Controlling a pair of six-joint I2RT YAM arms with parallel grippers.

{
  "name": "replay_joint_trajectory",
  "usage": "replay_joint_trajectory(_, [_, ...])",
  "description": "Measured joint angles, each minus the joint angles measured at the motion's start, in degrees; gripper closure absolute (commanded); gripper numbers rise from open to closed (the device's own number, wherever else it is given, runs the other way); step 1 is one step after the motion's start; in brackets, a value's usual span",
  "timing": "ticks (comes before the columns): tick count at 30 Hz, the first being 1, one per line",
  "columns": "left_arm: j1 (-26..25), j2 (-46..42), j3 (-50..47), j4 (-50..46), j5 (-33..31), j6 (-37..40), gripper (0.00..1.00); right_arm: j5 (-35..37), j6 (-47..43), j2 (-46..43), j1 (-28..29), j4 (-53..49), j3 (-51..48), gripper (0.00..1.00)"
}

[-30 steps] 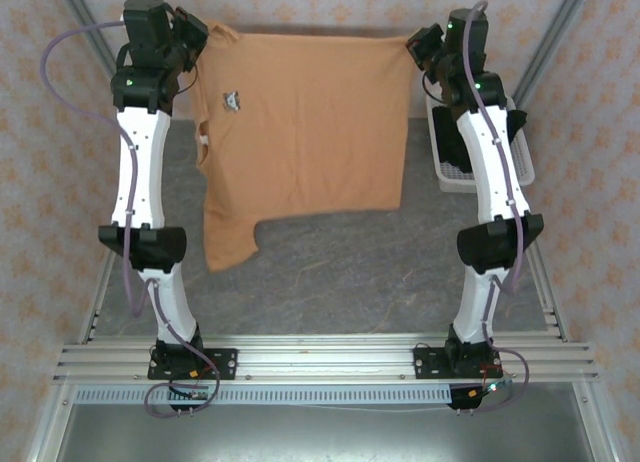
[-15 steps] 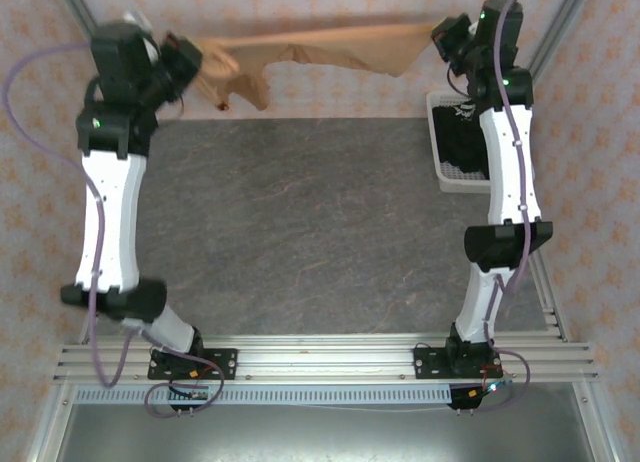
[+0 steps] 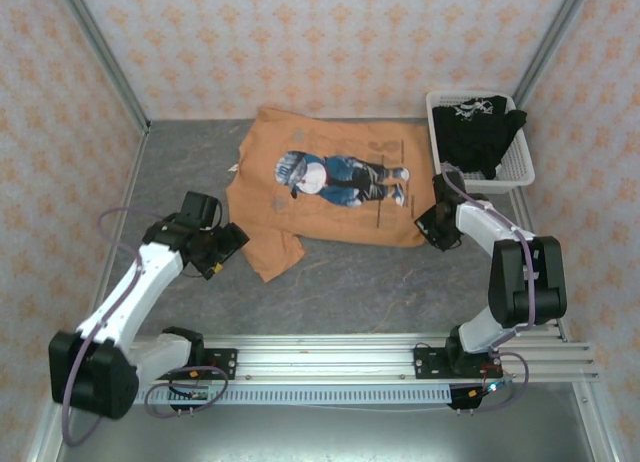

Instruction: Fold and stack the t-shirts

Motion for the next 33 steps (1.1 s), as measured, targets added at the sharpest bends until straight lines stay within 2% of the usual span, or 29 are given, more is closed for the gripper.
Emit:
replay_joint_trajectory(3, [0.0, -4.0, -2.8, 0.9, 0.4, -2.2, 0.28, 1.7, -0.1, -1.2, 0.8, -1.3, -0.2, 0.99])
replay_joint_trajectory(6, [-0.7, -4.1, -6.6, 3.1, 1.3, -4.9, 0.32, 3.7, -0.3, -4.7, 1.6, -2.8, -1.2, 0.98])
replay_joint_trajectory(10, [-3.7, -0.5, -8.3, 5.0, 1.9, -7.3, 0.32, 6.4, -1.1, -9.2, 1.8, -5.2, -2.8, 0.96])
replay_joint_trajectory(16, [-8.6, 6.4, -8.4, 10.9, 1.9, -9.7, 0.33, 9.1, -2.1, -12.3, 1.8, -9.2, -4.1, 0.88])
replay_joint_trajectory(19, [-11.2, 11.2, -8.4, 14.5, 1.7, -10.0, 0.45, 10.0, -1.9, -14.3, 1.8, -11.2, -5.7, 0.82])
replay_joint_trajectory(24, [-13.1, 21.5, -7.4, 16.6, -0.3, -9.5, 0.81, 11.6, -0.6, -20.3, 1.8, -14.3, -8.9, 0.74])
replay_joint_trajectory(26, [-13.1, 22.4, -6.5, 14.6, -1.4, -9.0, 0.97, 12.1, -0.1, -23.0, 1.8, -15.5, -9.8, 0.73])
replay_joint_trajectory(27, [-13.2, 22.4, -6.3, 14.1, -2.2, -8.8, 1.0, 12.2, 0.2, -24.4, 1.8, -16.1, -10.2, 0.73])
replay_joint_trajectory(30, [-13.4, 21.9, -6.0, 13.4, -5.9, -8.7, 1.0, 11.9, 0.7, -27.0, 1.8, -16.9, -10.8, 0.7])
replay_joint_trajectory(33, [-12.7, 17.9, -8.0, 11.6, -9.8, -9.0, 1.0, 10.5, 1.1, -28.7, 2.5, -16.9, -11.6, 0.68])
